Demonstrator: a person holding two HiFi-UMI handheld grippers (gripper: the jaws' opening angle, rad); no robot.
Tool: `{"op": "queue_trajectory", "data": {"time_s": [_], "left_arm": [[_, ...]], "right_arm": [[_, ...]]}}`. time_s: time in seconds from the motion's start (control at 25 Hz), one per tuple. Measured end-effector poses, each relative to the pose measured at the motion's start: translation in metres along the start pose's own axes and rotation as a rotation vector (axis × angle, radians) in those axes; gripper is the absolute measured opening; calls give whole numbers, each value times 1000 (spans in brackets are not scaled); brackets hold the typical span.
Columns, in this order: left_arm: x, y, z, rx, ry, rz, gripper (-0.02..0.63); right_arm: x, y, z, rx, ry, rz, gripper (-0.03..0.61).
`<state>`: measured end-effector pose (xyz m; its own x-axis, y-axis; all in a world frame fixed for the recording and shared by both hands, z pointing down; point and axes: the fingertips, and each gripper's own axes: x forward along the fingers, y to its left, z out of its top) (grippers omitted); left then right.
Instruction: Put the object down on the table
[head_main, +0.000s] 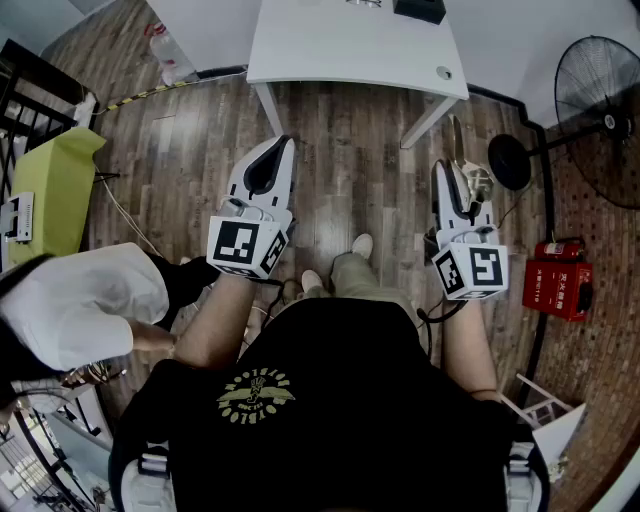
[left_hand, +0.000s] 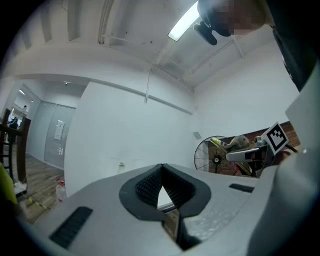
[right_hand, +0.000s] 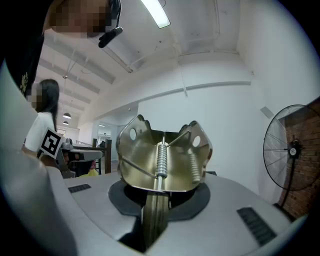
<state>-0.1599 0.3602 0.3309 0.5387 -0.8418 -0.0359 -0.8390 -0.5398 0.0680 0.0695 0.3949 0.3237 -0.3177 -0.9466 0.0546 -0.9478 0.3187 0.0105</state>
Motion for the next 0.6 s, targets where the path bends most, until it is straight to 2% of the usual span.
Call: {"op": "queue_trajectory", "data": {"time_s": [0.6], "left_arm": [[55,19,-20,-11,24,26,6]], "right_arm": [[48,-36,-16,62,22,9,64]]}}
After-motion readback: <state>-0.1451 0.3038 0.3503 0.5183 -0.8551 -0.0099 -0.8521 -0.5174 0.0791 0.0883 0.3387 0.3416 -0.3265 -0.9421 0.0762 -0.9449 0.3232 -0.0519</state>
